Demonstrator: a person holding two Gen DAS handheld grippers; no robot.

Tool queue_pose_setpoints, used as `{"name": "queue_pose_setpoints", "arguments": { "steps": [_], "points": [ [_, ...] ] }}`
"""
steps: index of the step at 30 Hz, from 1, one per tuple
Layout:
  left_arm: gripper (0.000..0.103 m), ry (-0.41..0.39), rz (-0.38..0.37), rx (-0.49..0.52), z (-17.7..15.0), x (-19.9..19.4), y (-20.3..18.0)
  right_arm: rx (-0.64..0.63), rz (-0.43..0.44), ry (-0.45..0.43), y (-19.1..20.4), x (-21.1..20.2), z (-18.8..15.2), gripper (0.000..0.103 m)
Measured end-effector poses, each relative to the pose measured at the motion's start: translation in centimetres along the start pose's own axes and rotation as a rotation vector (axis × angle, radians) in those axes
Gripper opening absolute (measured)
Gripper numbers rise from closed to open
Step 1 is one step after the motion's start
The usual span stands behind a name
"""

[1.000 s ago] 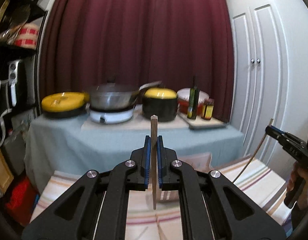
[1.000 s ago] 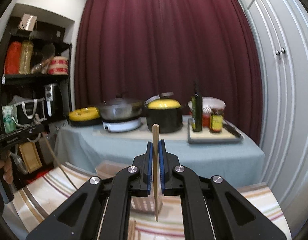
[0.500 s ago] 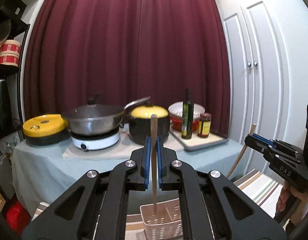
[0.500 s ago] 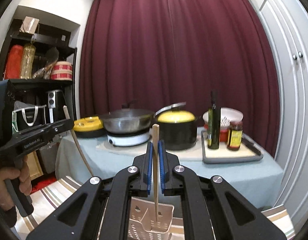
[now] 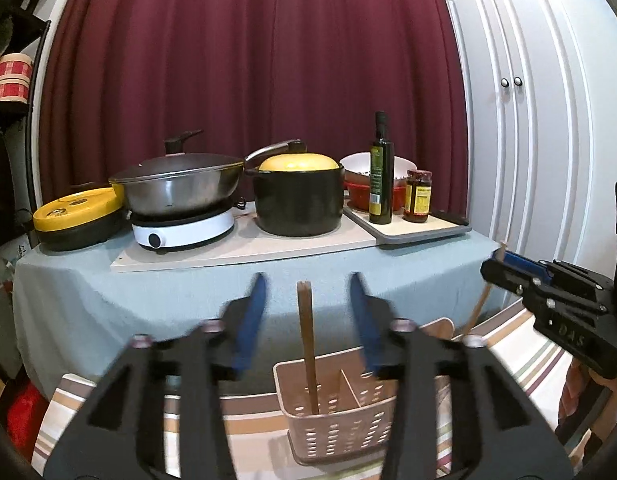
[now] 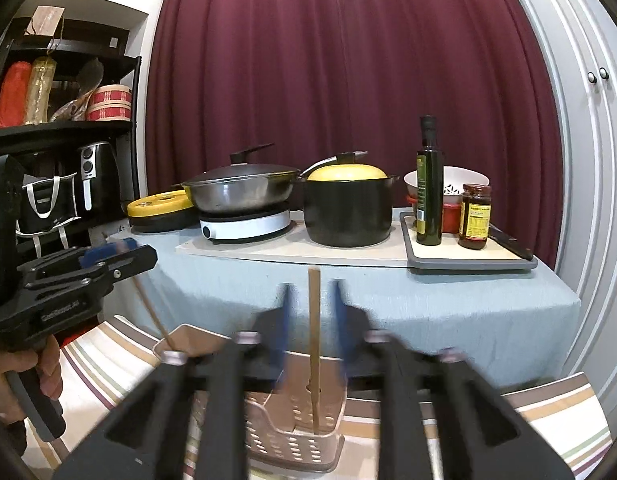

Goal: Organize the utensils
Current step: 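Open the right gripper over the caddy while the left gripper releases its chopstick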

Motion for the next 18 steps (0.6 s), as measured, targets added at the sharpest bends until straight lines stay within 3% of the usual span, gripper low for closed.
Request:
{"name": "queue_pose_setpoints", "arguments": {
  "steps": [2, 9, 13, 18],
  "points": [
    [0.049, -0.005, -0.003, -0.004, 0.2, -0.4, 0.0, -0.002, -0.014, -0.019, -0.1, -0.5, 0.3, 0.051],
    [0.068, -0.021, 0.000, -0.013, 0.3, -2.9, 0.2, -0.024, -0.038, -0.055, 0.0, -3.1, 1.5, 0.064],
    [0.073, -0.022, 0.011, -0.016, -0.5, -5.3, 0.5, -0.042, -0.056, -0.075, 0.3, -5.9, 1.4, 0.065],
    [0.077, 0.009, 0.020, -0.028, -2.9, -8.1, 0.6, -0.040, -0.080, -0.049, 0.0, -9.1, -1.0, 0.065]
  ]
}}
Point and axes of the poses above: each gripper's, at about its wrist camera, not at the fingertips, and x roughly the way its jaws point, y to its left, z to its top, the point moved 7 cm from there along x, roughly the way its jaws point, and after that the axes turned 1 degree about z, right-handed, at the moved point
